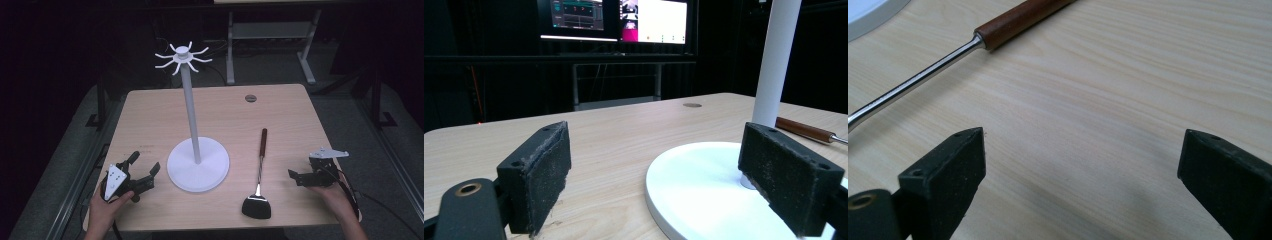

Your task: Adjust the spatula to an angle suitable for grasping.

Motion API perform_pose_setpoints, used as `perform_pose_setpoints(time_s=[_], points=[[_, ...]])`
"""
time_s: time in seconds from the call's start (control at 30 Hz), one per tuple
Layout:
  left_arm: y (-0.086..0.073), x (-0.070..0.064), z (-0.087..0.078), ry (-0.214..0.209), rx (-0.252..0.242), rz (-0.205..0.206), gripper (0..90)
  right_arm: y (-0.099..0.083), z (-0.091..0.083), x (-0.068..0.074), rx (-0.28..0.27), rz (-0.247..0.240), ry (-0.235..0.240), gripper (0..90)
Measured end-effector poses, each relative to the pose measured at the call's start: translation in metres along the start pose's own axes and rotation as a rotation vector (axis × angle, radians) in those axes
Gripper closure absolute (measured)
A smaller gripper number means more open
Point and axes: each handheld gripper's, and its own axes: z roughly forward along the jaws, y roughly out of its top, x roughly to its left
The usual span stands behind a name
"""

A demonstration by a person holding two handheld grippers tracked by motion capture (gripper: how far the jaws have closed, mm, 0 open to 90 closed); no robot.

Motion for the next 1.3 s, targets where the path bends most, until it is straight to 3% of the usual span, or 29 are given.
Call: perform_pose_setpoints(time_s=[0.47, 0.6, 0.7, 1.1, 1.3], points=[[0.000, 0.000, 0.001, -0.001, 0.004, -0.001, 13.1, 0.008, 0.002, -0.001, 0.008, -0.013, 0.006, 5.5], [0.000, 0.000, 0.000, -0.004, -0.001, -0.003, 13.1, 0.010, 0.001, 0.001, 0.000, -0.017, 0.026, 13.1], [0.000, 0.000, 0.001, -0.004, -0.002, -0.002, 13.1, 0.013, 0.001, 0.002, -0.001, -0.017, 0.030, 14.0], [0.000, 0.000, 0.001, -0.003, -0.007, -0.005, 13.1, 0.044, 0.008, 0.001, -0.065, -0.029, 0.048, 25.1], [0.000, -0.001, 0.001, -0.003, -0.010, -0.007, 13.1, 0.056, 0.013, -0.002, -0.079, -0.017, 0.074, 37.8]])
